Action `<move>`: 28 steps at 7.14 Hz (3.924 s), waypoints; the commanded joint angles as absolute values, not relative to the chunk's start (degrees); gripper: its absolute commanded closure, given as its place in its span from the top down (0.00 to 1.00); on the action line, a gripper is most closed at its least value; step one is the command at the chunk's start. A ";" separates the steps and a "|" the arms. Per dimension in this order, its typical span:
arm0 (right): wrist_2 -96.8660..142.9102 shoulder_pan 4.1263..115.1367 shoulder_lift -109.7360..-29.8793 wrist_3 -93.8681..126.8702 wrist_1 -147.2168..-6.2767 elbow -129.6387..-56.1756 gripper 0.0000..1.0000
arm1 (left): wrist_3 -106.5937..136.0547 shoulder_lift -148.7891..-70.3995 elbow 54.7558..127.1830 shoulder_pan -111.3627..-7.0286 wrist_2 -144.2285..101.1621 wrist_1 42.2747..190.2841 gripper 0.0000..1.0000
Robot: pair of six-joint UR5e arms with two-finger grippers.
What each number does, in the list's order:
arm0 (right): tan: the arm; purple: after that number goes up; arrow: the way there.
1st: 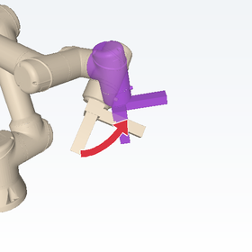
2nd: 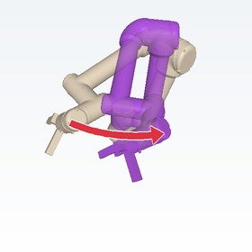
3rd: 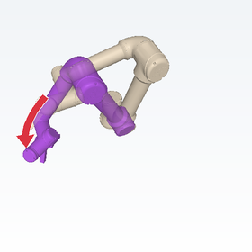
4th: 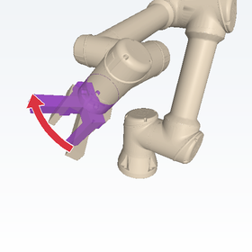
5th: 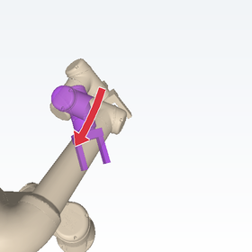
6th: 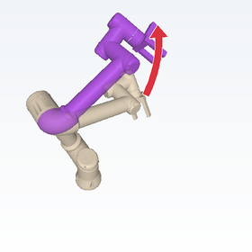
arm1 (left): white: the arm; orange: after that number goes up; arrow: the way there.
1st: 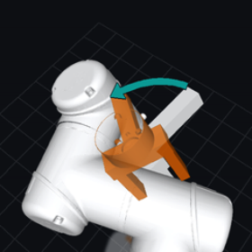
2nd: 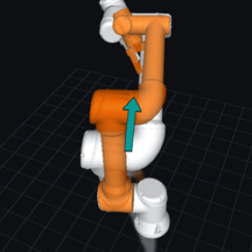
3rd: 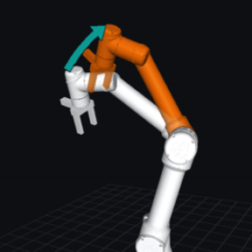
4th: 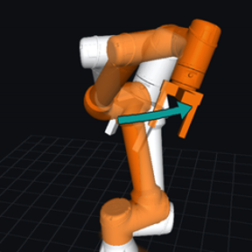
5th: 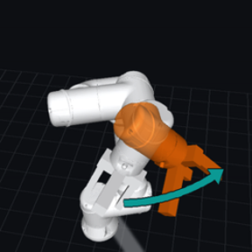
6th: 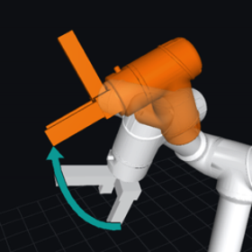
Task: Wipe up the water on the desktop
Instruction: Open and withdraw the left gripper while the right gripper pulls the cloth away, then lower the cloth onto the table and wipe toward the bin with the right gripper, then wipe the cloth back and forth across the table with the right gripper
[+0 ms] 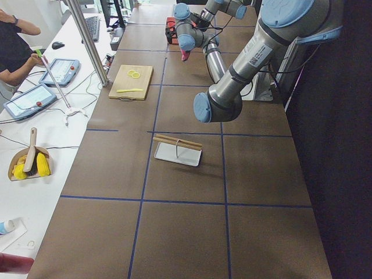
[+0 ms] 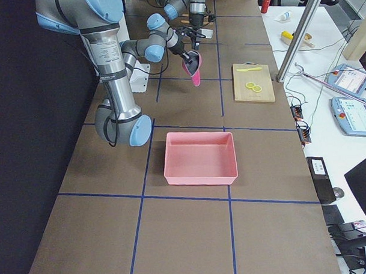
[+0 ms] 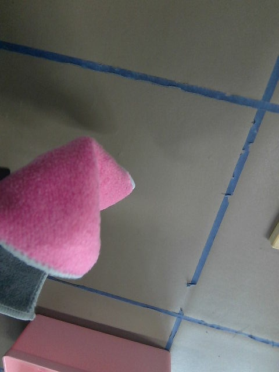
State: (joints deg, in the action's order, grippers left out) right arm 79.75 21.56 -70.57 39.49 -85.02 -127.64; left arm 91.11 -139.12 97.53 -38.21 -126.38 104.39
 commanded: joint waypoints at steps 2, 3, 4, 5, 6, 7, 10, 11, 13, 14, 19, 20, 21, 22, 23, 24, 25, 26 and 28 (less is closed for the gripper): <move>88.11 21.71 -79.10 43.58 -89.26 -129.03 0.00 | 89.66 -136.95 98.69 -46.03 -126.82 104.50 1.00; 92.07 22.67 -78.06 43.68 -95.74 -127.89 0.00 | 83.82 -132.76 101.40 -48.75 -126.91 104.33 1.00; 96.72 24.33 -76.57 44.29 -96.41 -124.31 0.00 | 77.06 -128.45 103.51 -51.22 -127.44 104.07 1.00; 102.42 25.82 -71.59 52.30 -96.33 -117.84 0.00 | 72.12 -125.80 103.88 -54.37 -130.49 103.89 1.00; 105.70 26.36 -65.80 60.82 -95.89 -111.07 0.00 | 67.98 -123.86 103.89 -56.49 -131.39 103.97 1.00; 107.04 26.11 -61.74 61.78 -95.71 -105.70 0.00 | 66.11 -123.49 103.80 -58.25 -131.40 103.80 1.00; 109.34 26.02 -48.21 76.92 -82.61 -88.85 0.00 | 51.65 -117.19 104.06 -64.66 -131.48 103.71 1.00; 109.42 26.10 -44.51 79.51 -79.57 -83.98 0.00 | 46.46 -115.42 104.24 -66.95 -131.48 102.75 1.00; 117.90 32.39 -53.88 78.58 -79.72 -91.60 0.00 | 38.88 -112.35 105.81 -69.25 -131.57 100.12 1.00; 118.47 33.82 -63.80 74.31 -79.72 -99.24 0.00 | 36.85 -111.11 106.17 -70.13 -131.57 100.02 1.00; 117.95 34.55 -77.04 66.79 -80.06 -107.42 0.00 | 29.62 -107.23 105.47 -71.45 -131.57 99.93 1.00; 117.78 32.28 -71.25 71.15 -81.37 -104.97 0.00 | 27.10 -106.88 105.12 -72.06 -131.57 99.84 1.00; 116.90 30.25 -64.49 76.32 -81.56 -100.94 0.00 | 22.20 -105.92 105.29 -73.46 -131.49 97.15 1.00; 114.72 27.97 -58.68 79.86 -81.48 -97.07 0.00 | 16.06 -105.82 105.47 -75.74 -131.40 93.90 1.00; 114.26 27.17 -53.23 82.50 -81.30 -92.59 0.00 | 8.95 -105.82 105.73 -78.28 -131.22 90.56 1.00; 114.08 26.98 -49.08 84.27 -81.12 -89.16 0.00 | 2.26 -105.82 105.47 -80.57 -130.87 86.96 1.00; 114.08 27.07 -49.30 84.29 -81.04 -89.38 0.00 | -3.54 -105.65 104.51 -82.86 -130.70 86.23 1.00; 114.78 28.55 -54.79 83.33 -80.86 -92.60 0.00 | -4.39 -105.73 104.15 -83.66 -130.69 85.52 1.00; 117.23 32.15 -67.88 75.53 -79.10 -101.65 0.00 | -4.39 -105.65 103.97 -83.67 -130.69 85.52 1.00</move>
State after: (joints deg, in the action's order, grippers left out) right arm 115.60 30.03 -60.62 79.40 -79.73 -96.89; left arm -3.99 -105.70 104.10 -83.46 -130.71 85.68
